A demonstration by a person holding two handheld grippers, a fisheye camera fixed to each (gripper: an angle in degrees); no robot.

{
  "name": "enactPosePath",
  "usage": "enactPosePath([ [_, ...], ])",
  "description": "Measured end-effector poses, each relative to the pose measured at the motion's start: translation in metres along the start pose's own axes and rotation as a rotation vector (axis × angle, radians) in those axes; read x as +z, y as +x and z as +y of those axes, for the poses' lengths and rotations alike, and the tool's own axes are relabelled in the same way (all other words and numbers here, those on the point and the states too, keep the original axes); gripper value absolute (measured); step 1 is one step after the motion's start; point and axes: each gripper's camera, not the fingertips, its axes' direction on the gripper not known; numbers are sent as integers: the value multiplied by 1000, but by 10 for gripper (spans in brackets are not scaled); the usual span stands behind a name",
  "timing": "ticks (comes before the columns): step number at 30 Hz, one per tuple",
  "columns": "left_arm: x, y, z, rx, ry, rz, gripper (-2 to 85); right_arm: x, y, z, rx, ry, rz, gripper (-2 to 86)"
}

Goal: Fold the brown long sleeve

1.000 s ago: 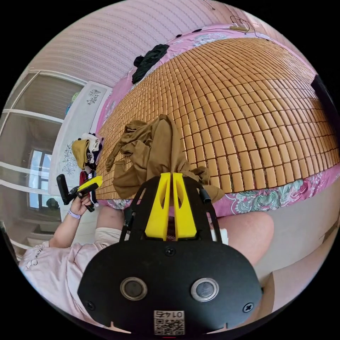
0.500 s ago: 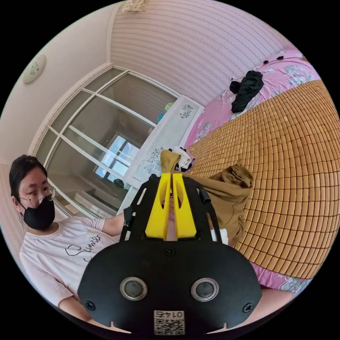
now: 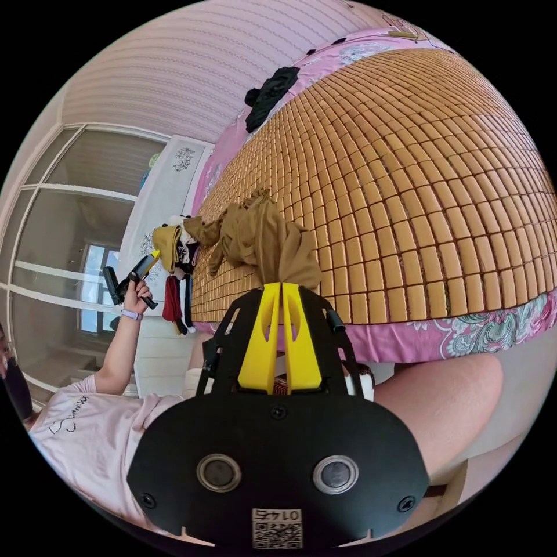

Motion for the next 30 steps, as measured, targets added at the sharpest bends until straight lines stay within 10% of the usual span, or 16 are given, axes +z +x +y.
enactPosePath([
  [13, 113, 100, -27, 230, -187, 241, 80, 8, -46, 50, -281, -234, -20, -3],
  [23, 220, 114, -34, 224, -536, 80, 46, 17, -42, 89, -256, -271, -16, -3],
  [30, 99, 28, -39, 118, -200, 343, -8, -25, -39, 68, -273, -130, 0, -3],
])
